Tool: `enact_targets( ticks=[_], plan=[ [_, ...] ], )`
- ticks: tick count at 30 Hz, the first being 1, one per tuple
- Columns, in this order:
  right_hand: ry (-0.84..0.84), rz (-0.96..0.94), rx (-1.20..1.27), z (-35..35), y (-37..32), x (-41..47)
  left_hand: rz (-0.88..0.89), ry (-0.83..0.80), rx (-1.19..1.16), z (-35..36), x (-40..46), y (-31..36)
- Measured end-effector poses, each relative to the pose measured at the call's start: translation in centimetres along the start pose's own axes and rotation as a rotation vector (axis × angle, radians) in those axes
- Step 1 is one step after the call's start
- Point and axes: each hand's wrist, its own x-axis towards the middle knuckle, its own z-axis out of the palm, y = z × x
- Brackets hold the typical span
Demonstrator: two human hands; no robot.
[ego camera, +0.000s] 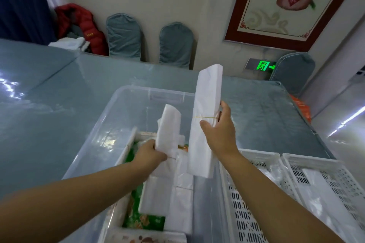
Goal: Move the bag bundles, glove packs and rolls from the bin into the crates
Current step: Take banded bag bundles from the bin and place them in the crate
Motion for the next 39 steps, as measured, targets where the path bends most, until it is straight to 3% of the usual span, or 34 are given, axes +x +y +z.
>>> enact_targets(
  ticks=[5,8,13,16,18,22,29,39],
  plan=[
    [-0.06,0.006,0.111,0.0,-2.1,-1.2,0.141,0.125,-0.218,-4.1,-1.3,3.8],
    [-0.11,-0.021,0.245,1.2,-3.8,-2.7,0.156,0.125,-0.351,-5.3,-2.3,5.2],
    [-0.145,-0.018,0.227,2.4,-5.3,-4.9,0.171,0.176,-0.556,-7.5,-3.9,6.5],
    [-0.114,0.02,0.228,2.1,-5.3,-5.6,0.214,0.106,-0.677,-9.1,-4.3,7.6],
    [-0.12,0.07,0.276,2.0,-5.3,-6.0,0.217,-0.027,-0.726,-9.1,-4.7,8.2],
    [-0.156,0.172,0.456,2.0,-5.7,-7.2,0.177,-0.263,-0.692,-6.4,-6.0,8.4],
    [-0.081,0.284,0.636,-1.5,-5.4,-8.3,0.239,-0.398,-0.642,-2.6,-7.7,9.5],
    [0.055,0.174,0.63,-13.7,0.0,-9.7,0.366,-0.491,-0.493,10.5,-12.8,13.2]
  ],
)
